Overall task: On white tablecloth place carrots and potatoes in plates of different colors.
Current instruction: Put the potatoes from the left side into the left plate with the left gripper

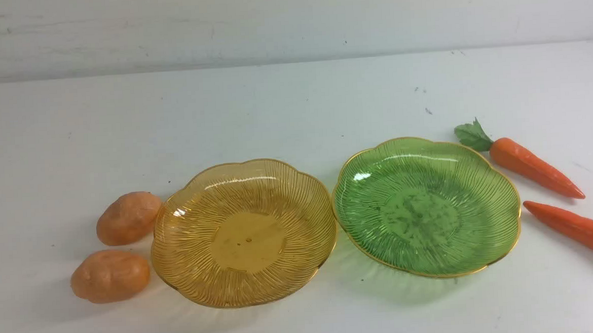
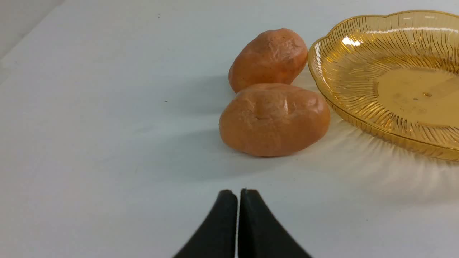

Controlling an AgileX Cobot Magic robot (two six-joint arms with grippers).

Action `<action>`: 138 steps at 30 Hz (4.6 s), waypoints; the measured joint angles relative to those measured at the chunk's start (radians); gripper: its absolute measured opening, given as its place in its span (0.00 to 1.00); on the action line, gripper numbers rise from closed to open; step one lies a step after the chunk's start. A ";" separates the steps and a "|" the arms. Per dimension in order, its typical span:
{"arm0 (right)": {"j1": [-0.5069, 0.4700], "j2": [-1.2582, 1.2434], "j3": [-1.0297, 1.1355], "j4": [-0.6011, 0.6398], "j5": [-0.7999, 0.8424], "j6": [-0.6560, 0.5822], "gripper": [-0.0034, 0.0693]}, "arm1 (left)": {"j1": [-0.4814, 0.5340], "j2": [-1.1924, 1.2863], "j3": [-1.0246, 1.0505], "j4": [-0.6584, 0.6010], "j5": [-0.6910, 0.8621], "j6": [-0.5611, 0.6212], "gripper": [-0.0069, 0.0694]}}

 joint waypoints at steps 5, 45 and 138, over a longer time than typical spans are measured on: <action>0.000 0.000 0.000 0.000 0.000 -0.004 0.03 | 0.000 0.000 0.000 0.000 0.000 0.000 0.09; 0.000 0.000 0.000 0.315 -0.081 0.260 0.03 | 0.000 0.000 0.000 -0.377 -0.003 -0.269 0.09; 0.000 0.797 -0.693 0.363 0.731 -0.212 0.03 | -0.003 1.696 -1.139 -0.011 0.696 -0.248 0.60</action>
